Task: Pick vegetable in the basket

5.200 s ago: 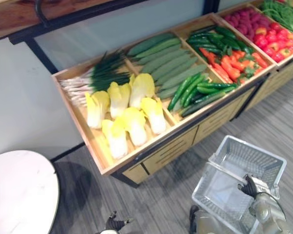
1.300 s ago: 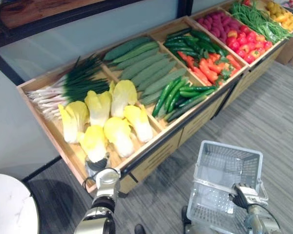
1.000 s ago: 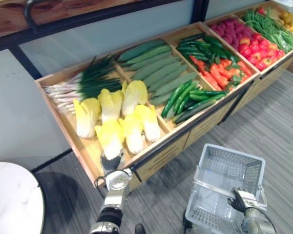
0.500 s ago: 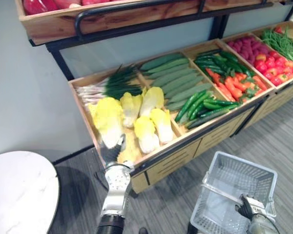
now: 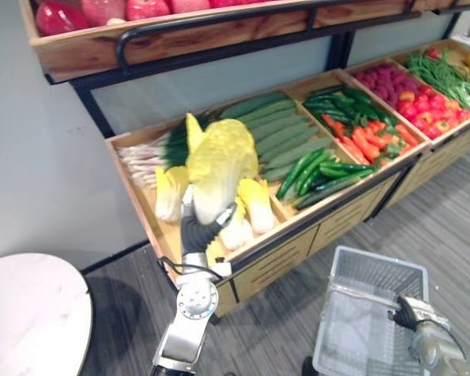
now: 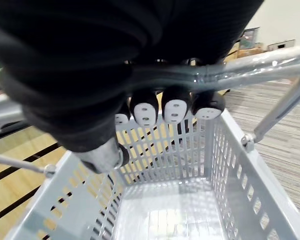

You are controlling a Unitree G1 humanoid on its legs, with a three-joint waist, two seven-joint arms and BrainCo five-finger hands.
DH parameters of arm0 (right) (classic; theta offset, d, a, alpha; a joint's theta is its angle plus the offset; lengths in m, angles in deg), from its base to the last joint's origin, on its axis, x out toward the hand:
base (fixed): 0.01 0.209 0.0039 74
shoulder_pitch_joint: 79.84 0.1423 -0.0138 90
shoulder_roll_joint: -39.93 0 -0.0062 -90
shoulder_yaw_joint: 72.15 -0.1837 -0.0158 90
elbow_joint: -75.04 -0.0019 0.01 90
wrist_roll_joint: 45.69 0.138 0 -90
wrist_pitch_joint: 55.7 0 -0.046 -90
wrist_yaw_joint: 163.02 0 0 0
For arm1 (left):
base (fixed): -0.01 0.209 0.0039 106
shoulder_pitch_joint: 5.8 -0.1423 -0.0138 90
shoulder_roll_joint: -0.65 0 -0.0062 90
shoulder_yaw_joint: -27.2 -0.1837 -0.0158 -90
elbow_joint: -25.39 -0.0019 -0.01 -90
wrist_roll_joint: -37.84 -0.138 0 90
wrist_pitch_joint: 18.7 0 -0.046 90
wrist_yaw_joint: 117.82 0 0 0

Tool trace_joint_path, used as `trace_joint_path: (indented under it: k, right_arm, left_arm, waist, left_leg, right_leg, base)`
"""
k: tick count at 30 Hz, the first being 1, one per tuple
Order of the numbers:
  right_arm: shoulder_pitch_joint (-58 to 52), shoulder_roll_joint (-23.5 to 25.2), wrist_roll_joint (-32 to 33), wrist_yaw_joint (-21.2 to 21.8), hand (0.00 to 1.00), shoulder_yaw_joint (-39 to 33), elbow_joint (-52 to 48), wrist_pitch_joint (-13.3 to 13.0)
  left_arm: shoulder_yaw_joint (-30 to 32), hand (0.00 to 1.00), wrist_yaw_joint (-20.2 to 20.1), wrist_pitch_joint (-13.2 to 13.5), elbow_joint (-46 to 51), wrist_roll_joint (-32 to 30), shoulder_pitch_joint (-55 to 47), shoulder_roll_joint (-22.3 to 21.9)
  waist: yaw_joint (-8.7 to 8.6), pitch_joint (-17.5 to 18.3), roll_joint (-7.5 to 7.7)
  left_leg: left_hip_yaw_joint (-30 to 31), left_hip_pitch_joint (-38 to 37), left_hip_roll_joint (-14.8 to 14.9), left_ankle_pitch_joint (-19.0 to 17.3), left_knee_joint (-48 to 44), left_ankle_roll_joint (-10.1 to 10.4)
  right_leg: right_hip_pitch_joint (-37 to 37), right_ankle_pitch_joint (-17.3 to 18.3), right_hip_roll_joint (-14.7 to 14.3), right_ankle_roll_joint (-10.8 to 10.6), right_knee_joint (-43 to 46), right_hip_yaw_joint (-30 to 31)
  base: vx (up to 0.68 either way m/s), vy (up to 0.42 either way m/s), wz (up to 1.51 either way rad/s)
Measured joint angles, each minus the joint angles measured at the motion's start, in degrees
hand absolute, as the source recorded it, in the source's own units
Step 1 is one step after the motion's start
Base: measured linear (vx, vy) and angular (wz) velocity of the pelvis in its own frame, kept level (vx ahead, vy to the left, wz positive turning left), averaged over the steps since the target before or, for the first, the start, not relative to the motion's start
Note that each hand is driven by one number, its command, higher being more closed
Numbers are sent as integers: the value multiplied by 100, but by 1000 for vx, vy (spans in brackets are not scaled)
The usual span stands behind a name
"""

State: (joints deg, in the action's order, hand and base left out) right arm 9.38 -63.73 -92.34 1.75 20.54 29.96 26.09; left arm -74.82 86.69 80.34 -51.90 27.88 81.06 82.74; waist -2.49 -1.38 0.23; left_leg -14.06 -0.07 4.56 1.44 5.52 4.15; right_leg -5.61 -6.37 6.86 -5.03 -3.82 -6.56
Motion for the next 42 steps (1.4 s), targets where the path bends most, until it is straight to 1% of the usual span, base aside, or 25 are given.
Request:
trace_joint_path:
  k: [2, 3, 5, 6, 7, 8, 9, 11, 12, 14, 15, 16, 17, 18, 19, 21, 23, 25, 27, 28, 31, 34, 37, 39, 42]
  right_arm:
    - [101, -119, 69, 84, 100, 0, 172, 19]
    - [140, -190, 196, 134, 100, 0, 279, 50]
    - [192, -342, 241, 187, 100, 0, 359, 85]
    - [273, -444, 301, 204, 100, 0, 409, 102]
    - [308, -480, 310, 204, 100, 0, 448, 115]
    - [398, -564, 421, 212, 100, -2, 549, 151]
    - [439, -596, 442, 215, 100, -7, 553, 171]
    - [663, -660, 536, 234, 100, -15, 552, 182]
    - [765, -658, 587, 260, 100, -11, 550, 182]
    - [1156, -651, 744, 336, 100, 7, 520, 197]
    - [1269, -645, 827, 337, 100, 22, 482, 197]
    - [1490, -631, 919, 338, 100, 75, 385, 200]
    - [1700, -604, 958, 339, 100, 185, 225, 211]
    - [1788, -579, 977, 343, 100, 261, 149, 214]
    - [1915, -487, 1085, 353, 100, 367, -31, 214]
    - [2018, -331, 1112, 372, 100, 506, -261, 218]
    - [2121, -191, 1112, 395, 100, 717, -512, 242]
    - [2148, -163, 1111, 429, 100, 819, -693, 264]
    - [2251, -154, 1077, 474, 100, 930, -877, 299]
    - [2280, -154, 1066, 524, 100, 944, -932, 300]
    - [2285, -155, 1068, 653, 100, 1057, -1276, 298]
    - [2303, -157, 1089, 706, 100, 1266, -1523, 243]
    - [2308, -157, 1132, 734, 100, 1458, -1681, 169]
    - [2312, -157, 1181, 830, 100, 1589, -1820, 139]
    - [2313, -157, 1240, 843, 100, 1709, -2009, -2]
  left_arm:
    - [-142, 100, -211, 80, 2, 49, -4, 155]
    - [-224, 100, -389, 149, 2, 194, -9, 225]
    - [-372, 100, -560, 251, 16, 327, -8, 309]
    - [-476, 100, -734, 290, 16, 513, -7, 375]
    - [-537, 100, -762, 291, 16, 534, -3, 386]
    - [-688, 100, -921, 324, 16, 551, 9, 412]
    - [-774, 100, -978, 352, 16, 606, 15, 446]
    - [-1121, 100, -1225, 436, 15, 951, 79, 625]
    - [-1195, 100, -1280, 444, 14, 997, 87, 661]
    - [-1494, 100, -1451, 491, 13, 1064, 116, 789]
    - [-1551, 100, -1507, 504, 13, 1169, 122, 800]
    - [-1637, 100, -1588, 512, 13, 1256, 128, 837]
    - [-1729, 100, -1668, 552, 13, 1458, 139, 869]
    - [-1769, 100, -1733, 565, 13, 1578, 141, 904]
    - [-1850, 100, -1886, 609, 13, 1789, 175, 1026]
    - [-1931, 100, -2070, 670, 13, 1908, 207, 1216]
    - [-1958, 100, -2287, 683, 13, 2120, 224, 1365]
    - [-1993, 100, -2418, 686, 13, 2207, 261, 1467]
    - [-2095, 100, -2569, 695, 13, 2341, 402, 1642]
    - [-2154, 100, -2637, 697, 13, 2341, 471, 1717]
    - [-2352, 100, -2793, 698, 10, 2341, 584, 1816]
    - [-2456, 100, -2918, 700, -15, 2337, 632, 1929]
    - [-2531, 100, -2930, 709, -133, 2318, 642, 1935]
    - [-2613, 100, -2932, 709, -322, 2260, 640, 1949]
    - [-2744, 100, -2957, 708, -589, 2210, 645, 1966]
  waist:
    - [-31, 10, -70]
    - [-56, 33, -114]
    - [-45, 55, -162]
    - [-67, 53, -194]
    - [-77, 55, -199]
    - [-71, 53, -205]
    - [-73, 50, -211]
    - [-90, 40, -227]
    - [-80, 36, -234]
    - [-53, 8, -257]
    - [-52, -6, -282]
    - [-30, -14, -298]
    - [-23, -56, -346]
    - [-18, -51, -358]
    - [17, -57, -366]
    - [109, -81, -352]
    - [110, -101, -343]
    - [112, -118, -333]
    - [106, -203, -343]
    - [112, -272, -291]
    - [103, -329, -271]
    - [94, -359, -316]
    - [111, -369, -333]
    - [116, -374, -340]
    - [107, -385, -346]
  left_leg:
    - [-96, -17, -3, -2, 18, -14]
    - [-137, -24, -3, -5, 17, -17]
    - [-267, -27, -3, -14, 13, -26]
    - [-315, -52, -4, -17, 3, -27]
    - [-329, -71, -4, -18, -1, -27]
    - [-412, -131, 7, -40, -2, -25]
    - [-435, -141, 7, -44, -3, -24]
    - [-602, -198, 6, -64, -2, -27]
    - [-675, -229, 9, -85, 4, -25]
    - [-1064, -377, 12, -191, -2, 25]
    - [-1190, -412, 10, -224, -4, 49]
    - [-1447, -450, 5, -270, -4, 72]
    - [-1740, -538, 8, -320, -6, 96]
    - [-1896, -578, 17, -357, -10, 130]
    - [-2210, -627, 73, -463, -114, 193]
    - [-2653, -724, 231, -696, -383, 315]
    - [-3092, -817, 452, -961, -738, 454]
    - [-3272, -833, 569, -1075, -913, 500]
    - [-3466, -868, 693, -1174, -1079, 565]
    - [-3573, -915, 725, -1201, -1091, 599]
    - [-3739, -989, 815, -1263, -1164, 669]
    - [-3763, -1063, 835, -1263, -1164, 669]
    - [-3747, -1067, 835, -1263, -1159, 669]
    - [-3724, -1066, 837, -1265, -1159, 666]
    - [-3720, -1036, 843, -1331, -1189, 645]
  right_leg:
    - [-32, -10, -4, -16, -3, 94]
    - [-54, -15, -9, -18, -2, 139]
    - [-115, -43, -24, -28, -1, 255]
    - [-119, -57, -35, -41, -7, 309]
    - [-115, -58, -43, -41, -6, 332]
    - [-101, -76, -56, -24, -6, 417]
    - [-102, -80, -61, -29, -7, 445]
    - [-136, -126, -83, -37, -22, 607]
    - [-137, -140, -95, -38, -31, 685]
    - [-188, -204, -160, -52, -47, 1051]
    - [-217, -216, -182, -67, -46, 1171]
    - [-313, -262, -229, -84, -50, 1409]
    - [-361, -300, -303, -115, -65, 1679]
    - [-395, -319, -346, -116, -77, 1816]
    - [-431, -323, -443, -116, -114, 2073]
    - [-448, -328, -613, -124, -126, 2406]
    - [-449, -411, -818, -134, -124, 2674]
    - [-465, -433, -928, -122, -135, 2808]
    - [-476, -514, -1046, -23, -135, 2934]
    - [-476, -541, -1109, 10, -134, 3001]
    - [-470, -553, -1218, 21, -109, 3080]
    - [-435, -552, -1259, 21, -68, 3086]
    - [-435, -552, -1257, 21, -34, 3078]
    - [-435, -552, -1255, 21, -8, 3075]
    - [-446, -551, -1246, 21, -13, 3086]
  base:
    - [-8, 3, -23]
    - [3, -2, -23]
    - [11, -4, -29]
    - [13, -8, -26]
    - [11, -14, -30]
    - [1, -11, -23]
    - [-4, -10, -26]
    - [-21, -6, -34]
    - [-33, -2, -60]
    - [-29, 6, -79]
    - [-26, 9, -99]
    - [-14, 1, -110]
    - [-11, -5, -118]
    - [6, -23, -127]
    - [16, -53, -118]
    - [33, -92, -129]
    - [42, -112, -105]
    - [19, -60, -58]
    - [7, -54, -50]
    - [-8, -32, -40]
    - [-11, -16, -26]
    - [-13, -22, -11]
    - [-45, -42, 6]
    - [-61, -56, 9]
    - [-83, -77, 0]
